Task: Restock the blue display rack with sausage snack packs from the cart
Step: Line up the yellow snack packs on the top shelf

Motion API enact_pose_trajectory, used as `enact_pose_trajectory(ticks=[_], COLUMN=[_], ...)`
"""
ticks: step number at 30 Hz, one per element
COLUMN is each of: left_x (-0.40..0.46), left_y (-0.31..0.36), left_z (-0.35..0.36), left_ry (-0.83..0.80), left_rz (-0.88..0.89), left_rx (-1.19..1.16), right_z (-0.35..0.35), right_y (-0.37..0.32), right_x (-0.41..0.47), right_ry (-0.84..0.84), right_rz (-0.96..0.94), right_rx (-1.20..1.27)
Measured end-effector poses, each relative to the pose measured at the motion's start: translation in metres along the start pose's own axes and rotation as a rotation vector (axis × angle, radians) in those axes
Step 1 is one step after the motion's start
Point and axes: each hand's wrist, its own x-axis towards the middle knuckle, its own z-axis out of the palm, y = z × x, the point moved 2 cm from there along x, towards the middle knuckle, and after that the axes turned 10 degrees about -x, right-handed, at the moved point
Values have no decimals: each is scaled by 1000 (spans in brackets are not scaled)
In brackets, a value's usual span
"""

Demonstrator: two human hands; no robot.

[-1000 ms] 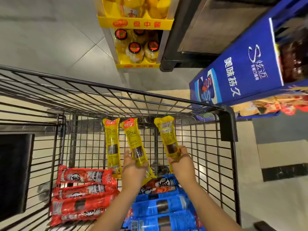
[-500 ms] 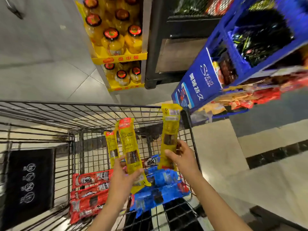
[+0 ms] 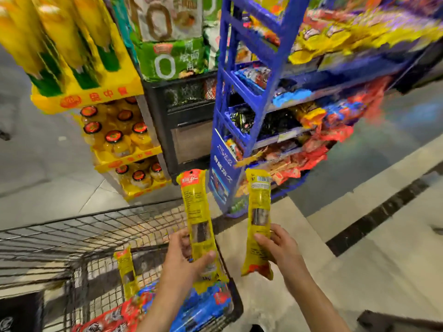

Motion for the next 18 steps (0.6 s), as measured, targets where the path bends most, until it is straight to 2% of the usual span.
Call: enact_pose_trajectory(ticks=[6,11,18], left_x=[-21,-21,-3], left_y=[28,46,73], left_z=[127,238,329], left_ry=[-115,-219,-312], left_rz=[110,158,190], left_rx=[30,23,51], right_z=[-116,-216,-309], right_y=[-9,-16,-30], right_x=[-3,-7,9], right_ry=[41,150,247], right_rz=[-23,-46,-125], right_rx=[141,194,208])
